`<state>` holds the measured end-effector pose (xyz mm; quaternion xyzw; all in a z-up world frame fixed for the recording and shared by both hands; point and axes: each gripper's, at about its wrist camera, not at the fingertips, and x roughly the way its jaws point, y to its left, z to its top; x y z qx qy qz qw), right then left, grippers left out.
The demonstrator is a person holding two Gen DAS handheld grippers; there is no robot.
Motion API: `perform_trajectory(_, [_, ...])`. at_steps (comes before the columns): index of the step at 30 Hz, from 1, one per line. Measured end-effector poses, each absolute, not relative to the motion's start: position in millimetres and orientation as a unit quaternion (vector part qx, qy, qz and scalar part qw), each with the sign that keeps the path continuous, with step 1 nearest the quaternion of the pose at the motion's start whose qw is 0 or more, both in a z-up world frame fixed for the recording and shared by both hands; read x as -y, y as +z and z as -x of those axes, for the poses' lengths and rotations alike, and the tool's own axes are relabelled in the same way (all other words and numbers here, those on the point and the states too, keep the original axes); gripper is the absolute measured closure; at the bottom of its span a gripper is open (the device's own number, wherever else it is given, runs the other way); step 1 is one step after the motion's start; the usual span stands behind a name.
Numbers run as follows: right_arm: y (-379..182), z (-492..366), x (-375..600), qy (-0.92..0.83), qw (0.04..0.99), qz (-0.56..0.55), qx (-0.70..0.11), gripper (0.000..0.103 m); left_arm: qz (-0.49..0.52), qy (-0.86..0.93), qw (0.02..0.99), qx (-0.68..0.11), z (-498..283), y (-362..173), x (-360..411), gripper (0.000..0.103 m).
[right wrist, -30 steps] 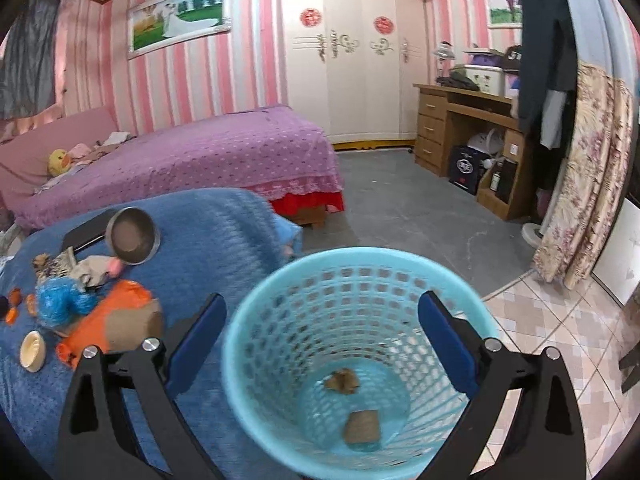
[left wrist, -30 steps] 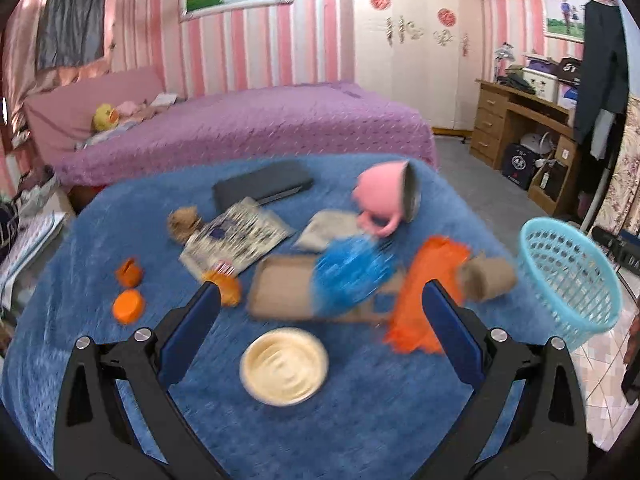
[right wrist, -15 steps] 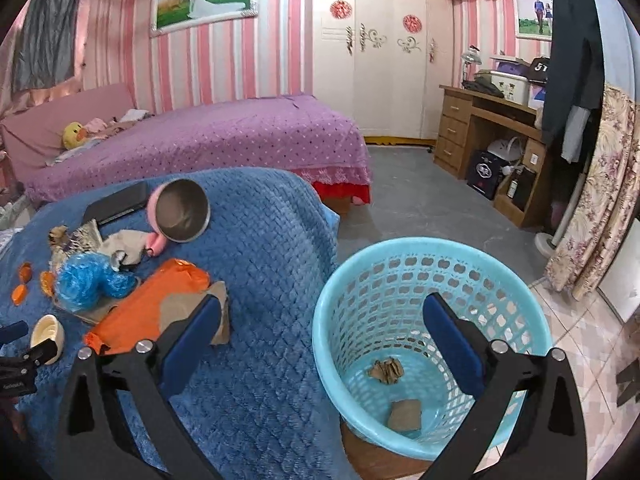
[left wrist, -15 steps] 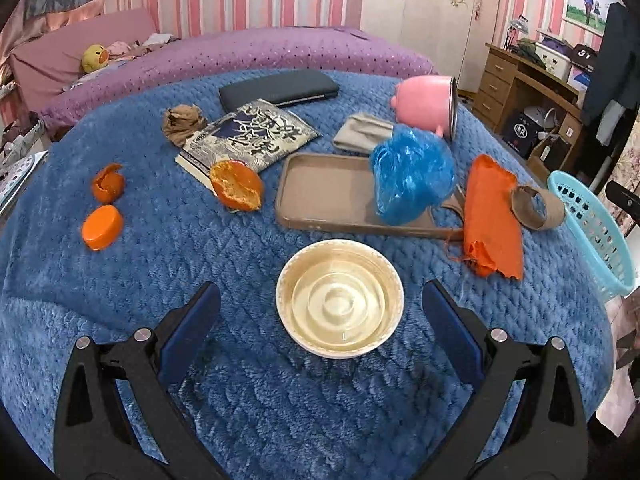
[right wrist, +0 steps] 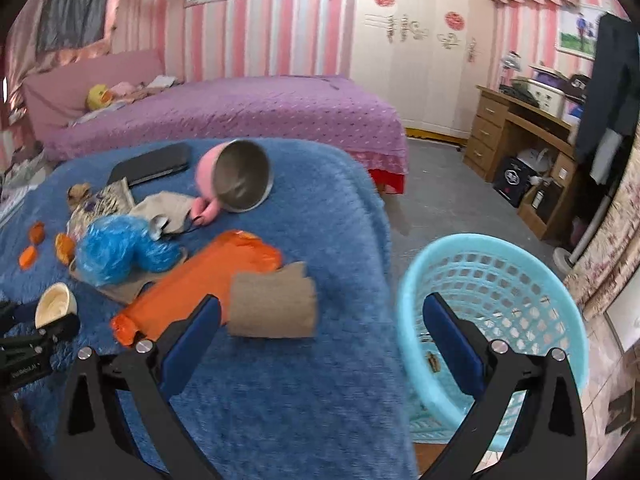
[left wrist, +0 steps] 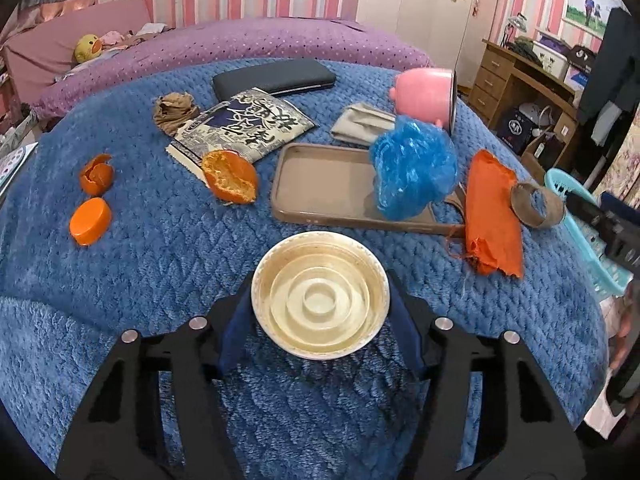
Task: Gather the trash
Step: 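Grasp the white round lid with the left gripper while the right grasps the cardboard tube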
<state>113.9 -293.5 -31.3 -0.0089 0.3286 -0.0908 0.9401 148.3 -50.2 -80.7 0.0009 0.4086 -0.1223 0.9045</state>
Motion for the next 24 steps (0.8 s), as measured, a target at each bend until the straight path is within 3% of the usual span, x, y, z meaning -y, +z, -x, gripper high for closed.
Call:
perform_trajectory(8, [-41.8, -131.9, 286.4, -0.072, 0.932, 0.012, -0.355, 0.006, 0.003, -0.043, 0.937, -0.346, -146.3, -53.2, 13.5, 0.042])
perform_trajectory(18, [-56.3, -152.2, 287.3, -0.043, 0.921, -0.007, -0.386, 0.048, 0.017, -0.012, 0.944, -0.330, -155.9, -46.5, -7.3, 0.042])
perform_trajectory(24, [-54.4, -150.9, 292.0, -0.033, 0.923, -0.017, -0.383, 0.050, 0.014, -0.015, 0.944, -0.328, -155.2, -49.8, -4.2, 0.042])
